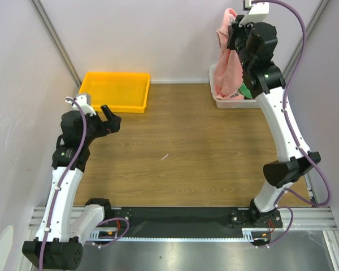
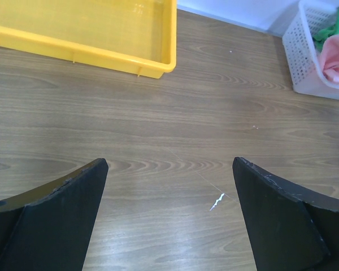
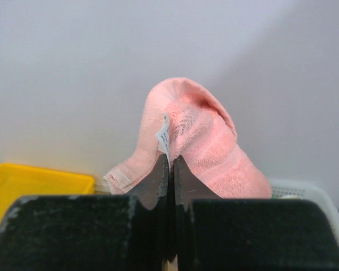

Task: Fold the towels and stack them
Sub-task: Move the towel to the center of the board

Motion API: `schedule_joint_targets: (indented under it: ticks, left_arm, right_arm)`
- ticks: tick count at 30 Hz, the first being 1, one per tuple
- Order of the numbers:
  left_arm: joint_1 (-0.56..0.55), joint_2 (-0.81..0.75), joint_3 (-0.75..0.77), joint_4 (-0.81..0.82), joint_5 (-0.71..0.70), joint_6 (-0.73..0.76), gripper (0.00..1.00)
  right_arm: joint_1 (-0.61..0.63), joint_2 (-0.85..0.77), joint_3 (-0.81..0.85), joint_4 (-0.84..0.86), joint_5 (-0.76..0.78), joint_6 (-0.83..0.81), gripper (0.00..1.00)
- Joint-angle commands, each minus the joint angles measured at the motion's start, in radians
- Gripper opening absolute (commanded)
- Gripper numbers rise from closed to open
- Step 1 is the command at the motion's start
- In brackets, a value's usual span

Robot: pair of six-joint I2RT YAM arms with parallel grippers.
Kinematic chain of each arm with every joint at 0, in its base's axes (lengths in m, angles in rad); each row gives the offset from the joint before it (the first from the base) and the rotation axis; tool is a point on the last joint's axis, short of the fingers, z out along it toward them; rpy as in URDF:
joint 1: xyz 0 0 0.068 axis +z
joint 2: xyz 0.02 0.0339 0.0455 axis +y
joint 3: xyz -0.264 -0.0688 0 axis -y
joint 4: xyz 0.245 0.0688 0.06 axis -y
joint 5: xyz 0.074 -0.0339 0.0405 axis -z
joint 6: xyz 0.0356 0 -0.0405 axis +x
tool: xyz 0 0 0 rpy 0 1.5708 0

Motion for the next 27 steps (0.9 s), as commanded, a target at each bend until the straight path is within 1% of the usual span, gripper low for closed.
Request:
schedule_joint_targets:
  ticks: [1, 6, 9, 11, 12, 14, 15, 19, 22, 23, 24, 25, 27]
  left_arm:
    - [-0.015, -0.019, -0.002, 0.045, 0.032, 0.026, 1.00]
    - [-0.021, -0.022, -0.004, 0.053, 0.066, 0.029, 1.00]
    - [-0.021, -0.024, -0.007, 0.065, 0.118, 0.035, 1.00]
    - [-0.021, -0.024, -0.010, 0.074, 0.156, 0.038, 1.00]
    - [-0.021, -0.022, -0.010, 0.077, 0.167, 0.038, 1.00]
    - [-0.021, -0.022, -0.012, 0.082, 0.181, 0.040, 1.00]
    - [-0.021, -0.026, -0.010, 0.082, 0.183, 0.038, 1.00]
    - [-0.021, -0.033, -0.009, 0.078, 0.178, 0.041, 1.00]
    - [-0.021, -0.039, -0.004, 0.061, 0.131, 0.041, 1.00]
    - [-0.021, -0.038, -0.002, 0.056, 0.105, 0.040, 1.00]
    - [-0.024, -0.038, -0.001, 0.045, 0.033, 0.038, 1.00]
    - [-0.025, -0.038, 0.005, 0.026, -0.007, 0.031, 1.00]
    - [-0.028, -0.036, 0.016, -0.007, -0.125, 0.022, 1.00]
  right_arm:
    - [0.066, -0.100, 0.006, 0.018, -0.046, -0.042, 0.00]
    - [0.158, -0.187, -0.051, 0.021, -0.122, -0.027, 0.00]
    - [0.238, -0.210, -0.041, -0.005, -0.163, -0.026, 0.00]
    - [0.290, -0.215, -0.030, -0.008, -0.157, -0.072, 0.00]
    - [0.354, -0.213, -0.012, -0.017, -0.148, -0.091, 0.00]
    - [0.417, -0.209, 0.002, -0.017, -0.117, -0.129, 0.00]
    - [0.472, -0.207, 0.006, -0.011, -0.108, -0.157, 0.00]
    - [0.572, -0.177, 0.002, -0.016, -0.090, -0.157, 0.00]
    - [0.594, -0.132, -0.013, -0.048, -0.065, -0.109, 0.00]
    - [0.594, -0.123, -0.049, -0.056, -0.050, -0.088, 0.00]
    - [0.594, -0.123, -0.082, -0.051, -0.030, -0.071, 0.00]
    - [0.594, -0.131, -0.130, -0.039, -0.002, -0.035, 0.00]
    - [0.594, -0.182, -0.308, 0.016, -0.005, 0.007, 0.00]
